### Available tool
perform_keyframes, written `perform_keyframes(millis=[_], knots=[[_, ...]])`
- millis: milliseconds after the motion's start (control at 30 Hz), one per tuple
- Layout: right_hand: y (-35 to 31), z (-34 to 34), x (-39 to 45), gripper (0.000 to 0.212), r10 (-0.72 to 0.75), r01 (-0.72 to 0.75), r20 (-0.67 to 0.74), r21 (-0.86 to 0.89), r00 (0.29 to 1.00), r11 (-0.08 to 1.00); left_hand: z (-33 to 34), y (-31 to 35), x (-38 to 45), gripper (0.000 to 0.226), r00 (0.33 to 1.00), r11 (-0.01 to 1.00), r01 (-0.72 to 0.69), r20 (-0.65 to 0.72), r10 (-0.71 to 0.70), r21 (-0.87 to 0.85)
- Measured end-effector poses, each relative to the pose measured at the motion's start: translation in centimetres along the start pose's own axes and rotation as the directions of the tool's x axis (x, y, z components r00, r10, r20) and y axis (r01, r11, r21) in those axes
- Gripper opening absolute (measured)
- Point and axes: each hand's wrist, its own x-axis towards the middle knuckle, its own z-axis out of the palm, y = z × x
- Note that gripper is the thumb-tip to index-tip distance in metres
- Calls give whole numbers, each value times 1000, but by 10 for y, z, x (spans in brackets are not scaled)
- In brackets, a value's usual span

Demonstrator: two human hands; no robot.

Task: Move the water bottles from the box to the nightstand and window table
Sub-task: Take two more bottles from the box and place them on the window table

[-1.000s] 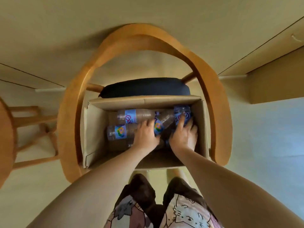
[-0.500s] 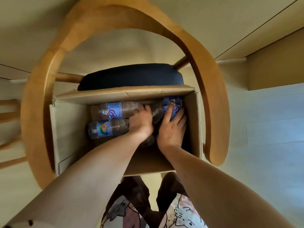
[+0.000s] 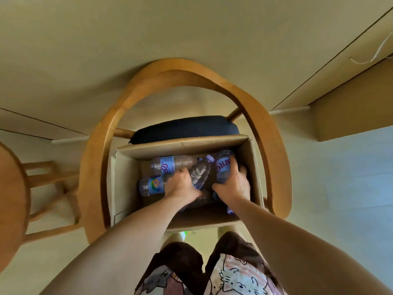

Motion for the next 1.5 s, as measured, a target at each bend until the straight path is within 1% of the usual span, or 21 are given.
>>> perform_keyframes(millis=[100, 267, 333, 400, 467, 567, 633, 733, 833, 900, 1000, 1067, 1200, 1267, 1333, 1400, 1467, 1500], knots=[[-11, -8, -23, 113, 43, -42, -15, 40, 999, 998, -29, -8, -11, 89, 999, 999, -36, -6, 36, -28], [-35, -26, -75, 106, 60, -38, -97, 214, 994, 976, -78, -21, -41, 82, 985, 984, -172, 4, 172, -52], [-44, -38, -96, 105, 79, -30, -152, 302, 985, 953, -98, -19, -53, 87, 974, 973, -224, 4, 225, -60], [-51, -54, -116, 108, 109, -18, -208, 394, 972, 919, -118, -11, -67, 92, 962, 954, -265, 25, 271, -142], [-56, -76, -135, 108, 146, 6, -273, 487, 951, 873, -139, 5, -85, 87, 949, 925, -306, 4, 315, -226], [-56, -111, -163, 97, 197, 77, -377, 601, 905, 795, -166, 39, -119, 73, 924, 876, -381, -77, 376, -297], [-48, -135, -183, 89, 201, 157, -457, 631, 866, 760, -178, 67, -145, 69, 899, 825, -434, -109, 425, -361], [-25, -172, -212, 85, 219, 256, -556, 651, 802, 714, -187, 111, -191, 72, 836, 714, -526, -130, 532, -462], [11, -209, -247, 95, 258, 325, -638, 648, 726, 688, -186, 157, -243, 74, 772, 602, -594, -167, 614, -534], [43, -233, -273, 95, 285, 373, -699, 629, 656, 682, -180, 188, -279, 77, 728, 528, -613, -161, 666, -588], [100, -265, -317, 88, 335, 413, -755, 608, 563, 678, -160, 235, -338, 66, 661, 439, -616, -126, 740, -655], [142, -282, -348, 90, 388, 409, -780, 599, 491, 688, -140, 266, -377, 64, 609, 387, -608, -95, 787, -693], [225, -307, -407, 100, 476, 365, -807, 585, 349, 724, -95, 326, -450, 60, 520, 339, -525, 22, 854, -781], [265, -315, -432, 103, 510, 338, -814, 580, 279, 741, -71, 349, -484, 61, 472, 341, -491, 84, 878, -802], [300, -321, -453, 103, 543, 320, -810, 587, 223, 744, -48, 368, -516, 58, 427, 331, -476, 115, 897, -815], [332, -325, -469, 103, 572, 308, -802, 595, 169, 743, -25, 386, -546, 57, 373, 310, -503, 121, 920, -807], [361, -330, -482, 104, 591, 298, -799, 595, 112, 747, -3, 405, -572, 65, 297, 283, -548, 133, 946, -788], [375, -332, -487, 104, 600, 287, -795, 596, 86, 750, 7, 415, -585, 70, 272, 281, -569, 145, 951, -773]])
